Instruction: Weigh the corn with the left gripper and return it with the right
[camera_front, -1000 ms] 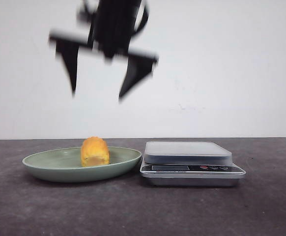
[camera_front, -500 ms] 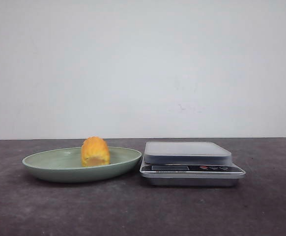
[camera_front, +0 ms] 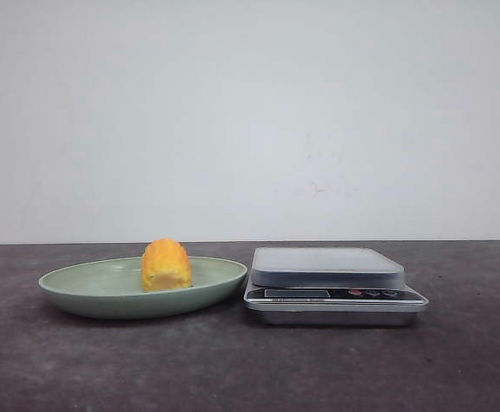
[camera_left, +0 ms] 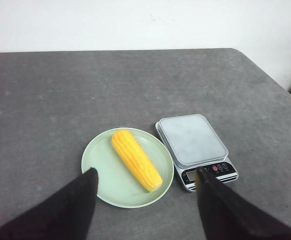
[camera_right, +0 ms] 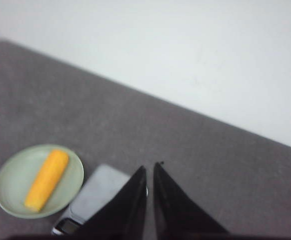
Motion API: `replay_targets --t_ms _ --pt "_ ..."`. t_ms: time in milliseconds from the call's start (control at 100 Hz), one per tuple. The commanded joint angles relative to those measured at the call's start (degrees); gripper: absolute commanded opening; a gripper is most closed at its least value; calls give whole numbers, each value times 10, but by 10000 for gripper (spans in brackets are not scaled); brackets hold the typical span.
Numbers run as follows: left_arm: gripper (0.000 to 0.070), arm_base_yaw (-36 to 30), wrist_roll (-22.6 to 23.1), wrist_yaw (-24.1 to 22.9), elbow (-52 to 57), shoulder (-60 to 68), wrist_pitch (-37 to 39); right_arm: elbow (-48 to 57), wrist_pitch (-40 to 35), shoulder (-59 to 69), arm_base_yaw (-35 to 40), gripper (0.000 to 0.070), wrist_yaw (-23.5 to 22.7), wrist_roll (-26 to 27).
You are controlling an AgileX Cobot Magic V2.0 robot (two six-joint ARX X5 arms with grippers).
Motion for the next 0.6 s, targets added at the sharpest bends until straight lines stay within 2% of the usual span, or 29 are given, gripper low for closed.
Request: replay_targets --t_ms 0,60,110,120,420,590 --pt "281 -5 -7 -3 8 1 9 0 7 -21 6 6 2 -4" --pt "160 -5 -7 -3 8 1 10 -13 10 -47 6 6 2 -4" --pt "9 -5 -7 -3 7 1 10 -28 11 -66 6 6 2 -3" --pt "0 -5 -7 -3 8 1 10 -31 11 -69 6 6 2 -2" --pt "7 -5 -7 -5 7 1 11 -164 29 -171 6 6 1 44" --pt "7 -5 4 -5 7 0 47 -247 112 -213 6 6 11 42"
